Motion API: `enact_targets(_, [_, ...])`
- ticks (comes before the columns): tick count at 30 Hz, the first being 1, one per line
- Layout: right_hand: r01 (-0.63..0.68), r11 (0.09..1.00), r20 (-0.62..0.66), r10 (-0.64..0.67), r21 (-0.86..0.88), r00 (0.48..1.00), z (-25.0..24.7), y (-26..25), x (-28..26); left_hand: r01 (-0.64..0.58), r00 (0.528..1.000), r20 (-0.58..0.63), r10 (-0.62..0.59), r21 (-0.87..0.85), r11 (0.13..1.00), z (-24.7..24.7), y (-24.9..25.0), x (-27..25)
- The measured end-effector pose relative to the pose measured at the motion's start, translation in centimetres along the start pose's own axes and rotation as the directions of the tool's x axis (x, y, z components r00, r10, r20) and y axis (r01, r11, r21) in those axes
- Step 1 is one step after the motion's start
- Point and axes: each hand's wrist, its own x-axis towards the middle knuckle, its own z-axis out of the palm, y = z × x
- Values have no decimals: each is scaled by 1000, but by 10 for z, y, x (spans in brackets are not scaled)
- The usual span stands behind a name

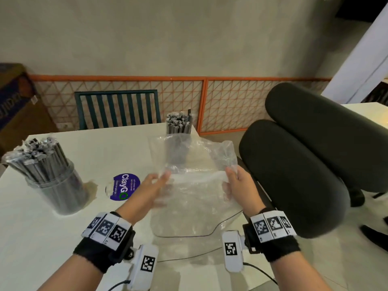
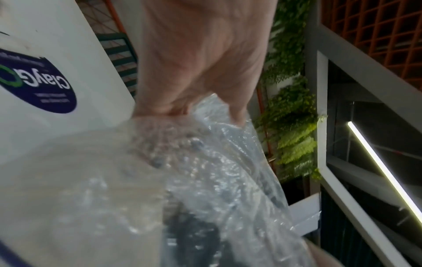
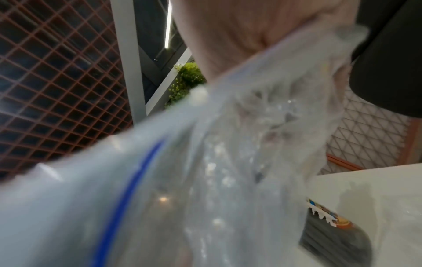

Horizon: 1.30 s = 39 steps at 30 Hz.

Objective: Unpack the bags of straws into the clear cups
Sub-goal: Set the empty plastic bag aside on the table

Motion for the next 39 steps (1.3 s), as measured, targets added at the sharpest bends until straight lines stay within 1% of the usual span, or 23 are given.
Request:
enact_targets(1, [-15,1000,-4,15,-2,1000,-1,3,3,39,999,28,-41,88,995,0,-7,-2])
enact_targets(2, [-8,1000,3,8,-26,1000,-3,5,4,35,999,2,-35,139,990,0,-13,-3])
enact_targets(4, [-16,991,124,33,-135,992,-4,10,4,-38,990,-129,55,133,990,4,-16,-2])
enact_targets(6, [-66,957,272,146,-282,951,0,17,-4,-120,949,-267,167,182,976,6,-15,-1])
enact_targets(7, [-67,940,292,171,-334,941,1,23,-7,-141,926,-315,208,222,965,7,-15,-1])
enact_targets(8, [-42,929,279,153,-367,948,1,28,-10,-150,911,-342,232,250,957,7,-16,0])
enact_targets(10, [-11,901,163,90,-434,982,-3,39,-11,-134,900,-363,241,296,946,6,-21,0])
enact_targets(12, [-80,876,31,108,-476,994,-9,50,-6,-109,888,-388,249,348,931,7,-26,0])
enact_targets(13, [-141,857,-13,155,-495,988,-11,53,-3,-97,879,-405,250,362,927,8,-29,1])
enact_targets(15, [-247,796,-18,284,-553,959,-9,59,0,-42,876,-436,205,354,934,11,-36,4])
enact_targets(17, [-293,733,26,390,-614,920,-5,70,-1,53,895,-434,106,339,939,12,-47,9])
enact_targets(20, [-245,659,104,443,-711,890,-6,88,-9,171,949,-311,-54,364,915,10,-65,15])
enact_targets(22, [-207,609,123,454,-765,882,-10,93,-18,210,960,-264,-96,451,868,5,-73,18])
enact_targets(24, [-123,548,102,362,-828,926,-13,92,-23,180,957,-289,8,619,765,0,-73,17])
enact_targets(25, [-66,544,103,275,-837,956,-11,88,-26,130,962,-257,93,730,671,-2,-71,15])
enact_targets(26, [20,556,142,178,-831,974,-7,83,-29,56,974,-167,156,835,548,-1,-69,13])
enact_targets(27, [134,565,225,94,-814,970,1,79,-32,-38,984,-37,172,911,411,1,-67,10])
enact_targets(29, [348,541,437,39,-765,899,19,76,-33,-205,978,196,73,966,155,13,-67,7])
enact_targets(31, [435,501,553,107,-748,827,38,82,-25,-291,957,290,-31,956,-28,24,-75,10])
enact_targets(33, [461,437,573,166,-772,803,51,90,-10,-321,947,313,-74,938,-128,26,-84,20])
enact_targets(36, [503,292,568,210,-813,796,62,97,16,-310,951,297,-92,925,-221,19,-98,37])
enact_targets(37, [517,266,574,226,-814,787,64,98,23,-296,954,277,-112,926,-233,16,-102,41])
enact_targets(39, [546,244,597,275,-802,754,71,101,34,-265,958,232,-171,942,-207,12,-111,46])
